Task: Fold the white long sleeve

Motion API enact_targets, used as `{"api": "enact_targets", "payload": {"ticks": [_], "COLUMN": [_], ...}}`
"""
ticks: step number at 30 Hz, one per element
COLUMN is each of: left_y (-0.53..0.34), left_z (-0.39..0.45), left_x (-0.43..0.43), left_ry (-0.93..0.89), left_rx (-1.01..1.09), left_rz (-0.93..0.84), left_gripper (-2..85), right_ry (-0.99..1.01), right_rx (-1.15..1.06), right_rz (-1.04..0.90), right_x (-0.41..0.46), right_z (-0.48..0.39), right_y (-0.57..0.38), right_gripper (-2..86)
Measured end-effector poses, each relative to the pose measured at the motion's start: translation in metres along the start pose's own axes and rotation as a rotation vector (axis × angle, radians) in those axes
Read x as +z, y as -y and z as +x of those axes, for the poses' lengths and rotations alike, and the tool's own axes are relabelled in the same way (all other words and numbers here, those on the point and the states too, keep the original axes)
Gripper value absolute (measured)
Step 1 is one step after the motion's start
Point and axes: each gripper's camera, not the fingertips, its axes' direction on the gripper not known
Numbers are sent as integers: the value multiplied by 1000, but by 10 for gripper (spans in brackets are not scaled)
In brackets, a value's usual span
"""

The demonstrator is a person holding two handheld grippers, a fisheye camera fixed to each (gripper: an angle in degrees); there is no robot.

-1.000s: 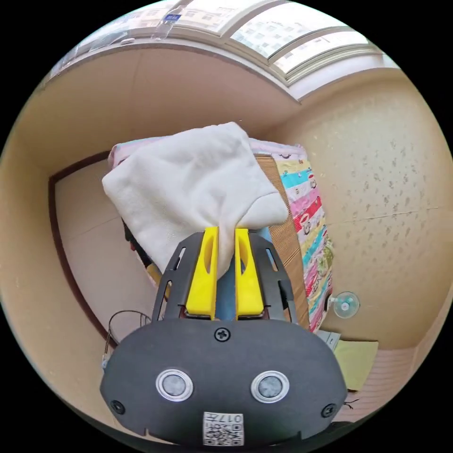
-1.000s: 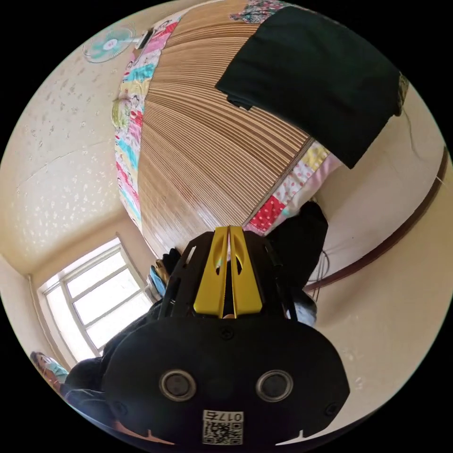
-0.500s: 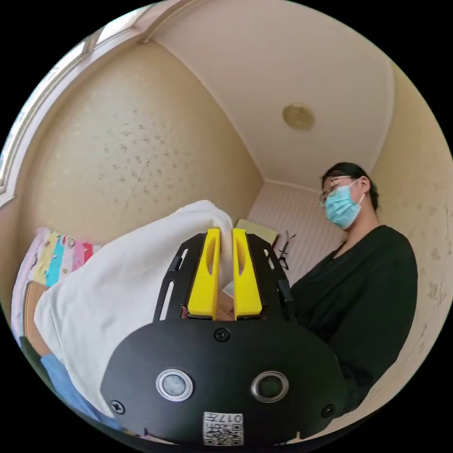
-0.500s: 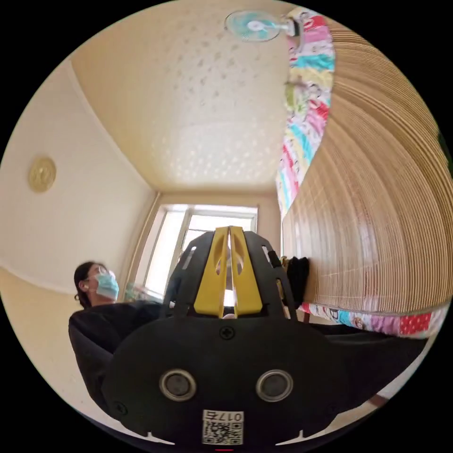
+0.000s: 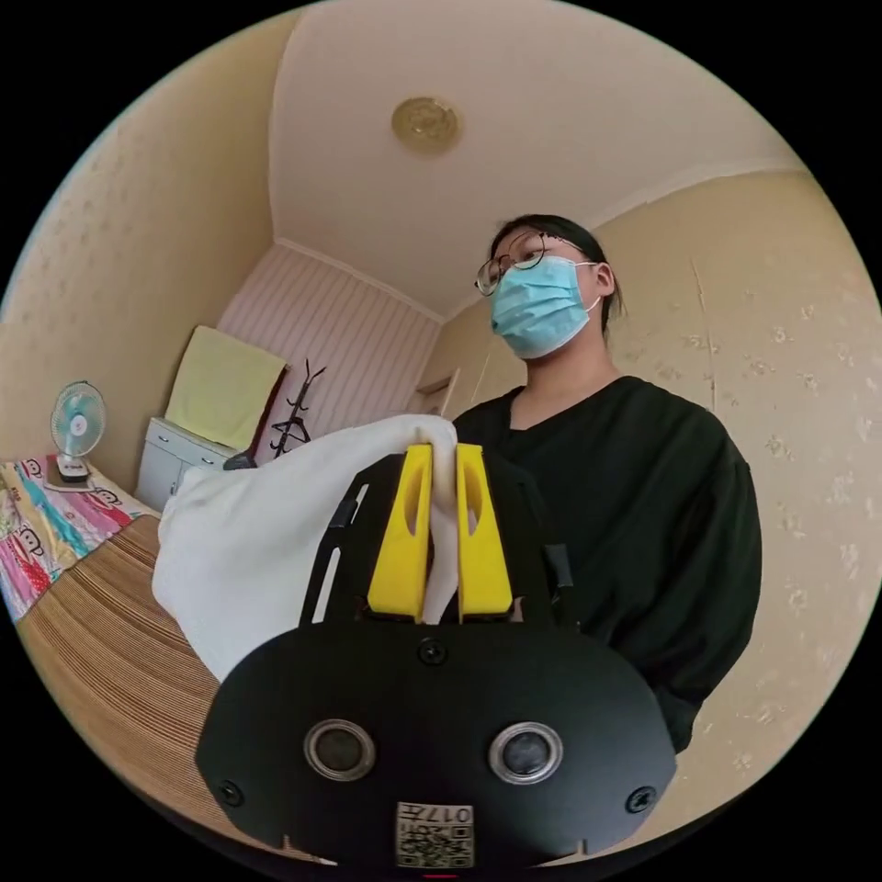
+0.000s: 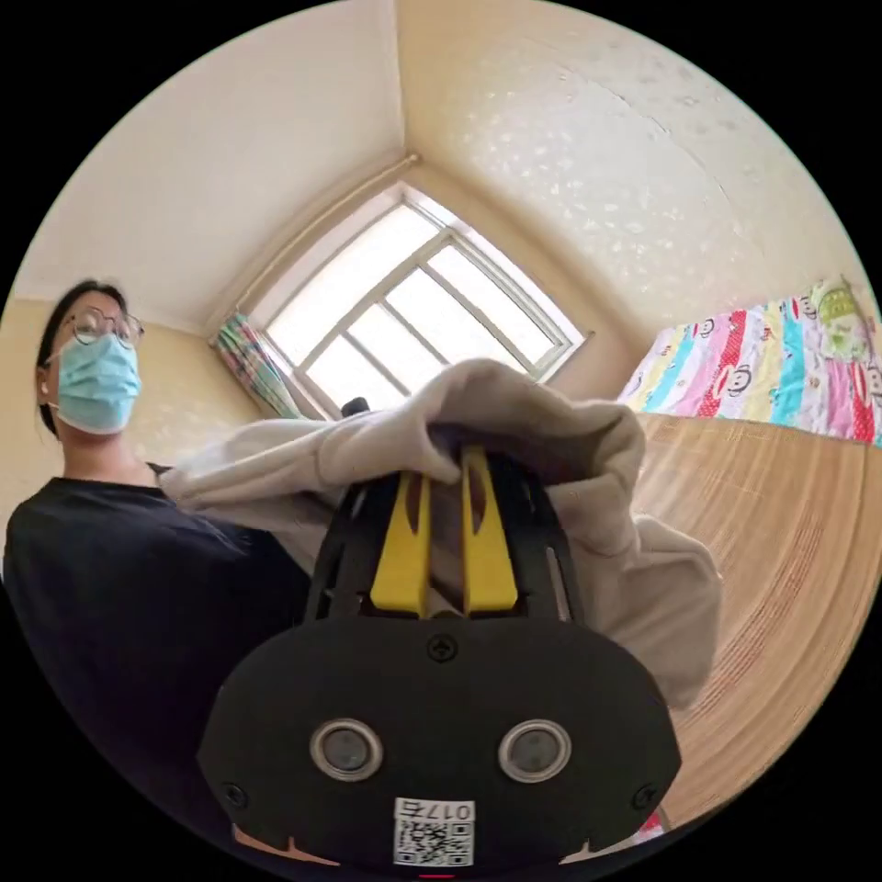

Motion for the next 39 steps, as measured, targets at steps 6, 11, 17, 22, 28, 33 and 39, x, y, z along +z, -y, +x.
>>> {"api": "enact_targets", "payload": {"ticks": [6, 11, 17, 22, 28, 33, 39], "left_y": [-5, -29, -15, 6, 31, 25, 36], "left_z": [-26, -43, -97, -107, -102, -95, -62], "left_x": [-48, -64, 69, 116, 148, 131, 31], "left_ry": [599, 959, 689, 706, 787, 912, 685], "left_rx": [-342, -558, -473, -398, -316, -351, -335], "left_rz": [-31, 30, -446, -403, -481, -490, -8], "left_gripper": [67, 104, 128, 141, 146, 24, 3], "right_ry": [-206, -521, -835, -1069, -1235, -1159, -1133], "right_rx": [-67, -106, -261, -336, -246, -206, -287], "right_rz": [181, 121, 88, 27, -5, -69, -47], "right_x": [-60, -41, 18, 64, 120, 129, 83], "right_z": [-61, -114, -174, -204, -224, -220, -223], "right_y": [-9, 6, 22, 41, 53, 55, 42], "right_gripper": [50, 45, 41, 39, 36, 31, 26]}}
